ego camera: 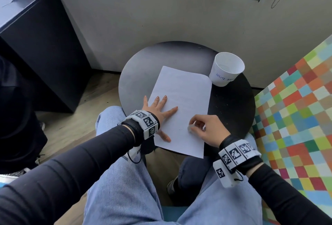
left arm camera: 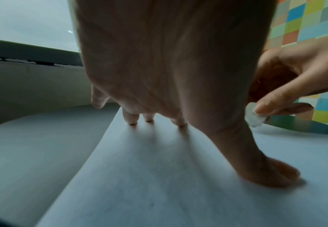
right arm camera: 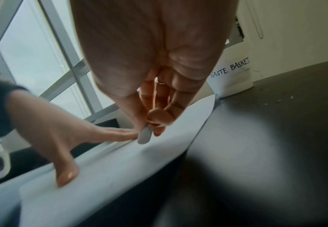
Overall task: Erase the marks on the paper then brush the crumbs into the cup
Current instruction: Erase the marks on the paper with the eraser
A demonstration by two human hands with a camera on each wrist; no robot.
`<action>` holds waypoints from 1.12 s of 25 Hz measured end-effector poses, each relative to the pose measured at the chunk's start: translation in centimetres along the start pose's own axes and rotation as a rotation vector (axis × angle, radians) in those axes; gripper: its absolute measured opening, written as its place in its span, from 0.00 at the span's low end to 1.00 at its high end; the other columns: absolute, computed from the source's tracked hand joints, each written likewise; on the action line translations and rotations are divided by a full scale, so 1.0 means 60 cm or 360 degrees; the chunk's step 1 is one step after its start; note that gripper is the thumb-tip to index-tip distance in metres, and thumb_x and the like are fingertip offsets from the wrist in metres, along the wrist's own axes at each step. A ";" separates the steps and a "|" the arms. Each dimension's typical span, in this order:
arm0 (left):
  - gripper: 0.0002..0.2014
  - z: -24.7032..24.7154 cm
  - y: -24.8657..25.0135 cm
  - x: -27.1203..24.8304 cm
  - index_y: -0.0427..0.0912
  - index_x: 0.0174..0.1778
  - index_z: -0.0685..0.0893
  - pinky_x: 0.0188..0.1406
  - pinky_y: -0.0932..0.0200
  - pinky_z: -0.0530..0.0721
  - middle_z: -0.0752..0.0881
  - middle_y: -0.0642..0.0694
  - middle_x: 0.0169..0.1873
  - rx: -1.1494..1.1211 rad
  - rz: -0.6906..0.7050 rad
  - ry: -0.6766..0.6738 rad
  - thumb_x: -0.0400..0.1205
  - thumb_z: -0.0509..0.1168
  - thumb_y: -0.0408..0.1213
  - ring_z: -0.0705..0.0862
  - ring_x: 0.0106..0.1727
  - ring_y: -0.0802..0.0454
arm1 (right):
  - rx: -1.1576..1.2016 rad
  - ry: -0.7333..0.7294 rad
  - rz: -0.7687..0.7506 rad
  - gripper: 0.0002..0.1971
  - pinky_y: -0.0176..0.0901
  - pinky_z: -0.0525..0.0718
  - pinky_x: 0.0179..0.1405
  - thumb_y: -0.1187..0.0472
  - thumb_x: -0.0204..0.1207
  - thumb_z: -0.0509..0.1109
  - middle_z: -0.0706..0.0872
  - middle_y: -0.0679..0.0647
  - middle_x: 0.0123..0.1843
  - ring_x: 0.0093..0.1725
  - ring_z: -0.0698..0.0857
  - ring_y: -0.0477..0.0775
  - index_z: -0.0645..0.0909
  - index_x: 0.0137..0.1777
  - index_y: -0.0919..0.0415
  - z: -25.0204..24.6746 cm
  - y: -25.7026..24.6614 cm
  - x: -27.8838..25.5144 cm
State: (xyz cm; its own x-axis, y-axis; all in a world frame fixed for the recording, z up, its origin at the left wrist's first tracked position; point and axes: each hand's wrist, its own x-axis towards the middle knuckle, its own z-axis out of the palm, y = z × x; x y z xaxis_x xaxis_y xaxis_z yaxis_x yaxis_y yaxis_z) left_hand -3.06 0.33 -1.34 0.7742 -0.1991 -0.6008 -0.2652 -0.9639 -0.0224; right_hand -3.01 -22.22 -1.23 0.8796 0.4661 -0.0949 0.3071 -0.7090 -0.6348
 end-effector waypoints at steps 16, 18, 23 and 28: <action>0.66 -0.019 0.039 0.001 0.63 0.83 0.28 0.72 0.14 0.38 0.26 0.35 0.82 0.0046 -0.0179 -0.0040 0.62 0.69 0.78 0.35 0.85 0.30 | -0.0004 -0.0116 -0.0155 0.02 0.27 0.73 0.37 0.59 0.72 0.74 0.85 0.46 0.34 0.36 0.82 0.48 0.86 0.45 0.54 0.022 -0.002 -0.012; 0.66 -0.018 0.039 -0.001 0.64 0.83 0.28 0.72 0.14 0.39 0.26 0.35 0.82 0.0048 -0.0183 -0.0041 0.63 0.69 0.78 0.35 0.85 0.30 | -0.0050 -0.0286 -0.0208 0.04 0.25 0.74 0.37 0.57 0.73 0.74 0.86 0.47 0.35 0.37 0.83 0.48 0.87 0.46 0.53 0.024 -0.004 -0.017; 0.65 -0.019 0.038 -0.004 0.64 0.83 0.29 0.71 0.14 0.39 0.27 0.36 0.83 0.0037 -0.0156 -0.0037 0.63 0.69 0.78 0.36 0.85 0.30 | 0.0003 -0.0145 -0.0089 0.03 0.28 0.73 0.35 0.58 0.72 0.75 0.84 0.50 0.32 0.31 0.79 0.44 0.86 0.44 0.54 -0.012 0.027 -0.023; 0.63 -0.019 0.035 -0.002 0.64 0.83 0.30 0.73 0.15 0.38 0.28 0.37 0.83 0.0005 -0.0140 -0.0022 0.65 0.68 0.77 0.37 0.86 0.32 | 0.0024 0.0157 0.0056 0.03 0.28 0.74 0.36 0.57 0.73 0.76 0.85 0.48 0.34 0.34 0.80 0.44 0.85 0.44 0.53 -0.046 0.063 -0.048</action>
State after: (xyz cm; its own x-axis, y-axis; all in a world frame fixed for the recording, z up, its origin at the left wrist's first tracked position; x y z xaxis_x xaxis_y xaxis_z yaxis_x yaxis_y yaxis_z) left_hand -3.06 -1.88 -0.41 0.7866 -0.1111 -0.6074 -0.1982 -0.9771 -0.0778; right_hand -3.39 -27.68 -1.24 0.9215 0.3861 -0.0422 0.2703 -0.7155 -0.6441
